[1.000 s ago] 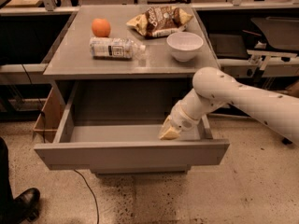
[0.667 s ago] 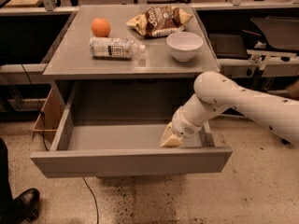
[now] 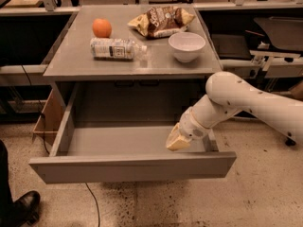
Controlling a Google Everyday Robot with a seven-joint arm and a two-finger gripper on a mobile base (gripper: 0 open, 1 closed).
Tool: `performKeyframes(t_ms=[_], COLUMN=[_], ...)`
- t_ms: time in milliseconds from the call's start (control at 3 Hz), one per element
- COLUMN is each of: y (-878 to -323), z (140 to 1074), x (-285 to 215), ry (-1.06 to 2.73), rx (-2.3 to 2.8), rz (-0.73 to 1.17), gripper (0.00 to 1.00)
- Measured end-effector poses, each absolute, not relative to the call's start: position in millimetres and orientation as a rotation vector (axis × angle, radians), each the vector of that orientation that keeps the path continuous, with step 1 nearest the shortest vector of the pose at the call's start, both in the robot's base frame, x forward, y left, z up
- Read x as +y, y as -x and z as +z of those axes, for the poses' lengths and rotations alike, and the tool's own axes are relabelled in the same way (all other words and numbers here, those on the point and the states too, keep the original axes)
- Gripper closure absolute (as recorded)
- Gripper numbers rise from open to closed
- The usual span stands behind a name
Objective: Open top drawer
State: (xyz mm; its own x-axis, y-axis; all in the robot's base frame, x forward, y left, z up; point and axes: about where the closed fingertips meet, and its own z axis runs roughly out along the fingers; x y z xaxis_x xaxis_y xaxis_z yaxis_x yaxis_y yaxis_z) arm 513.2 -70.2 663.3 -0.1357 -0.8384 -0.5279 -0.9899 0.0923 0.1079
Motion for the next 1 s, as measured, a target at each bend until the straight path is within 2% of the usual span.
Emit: performKeyframes(t_ms=[333, 1000], y=[-534, -554], z=[717, 794], x=[-107, -156], ry=[1.707, 1.604], rx=[1.99, 1.94], rz=[0.478, 0.274], gripper=[1.0, 1.0])
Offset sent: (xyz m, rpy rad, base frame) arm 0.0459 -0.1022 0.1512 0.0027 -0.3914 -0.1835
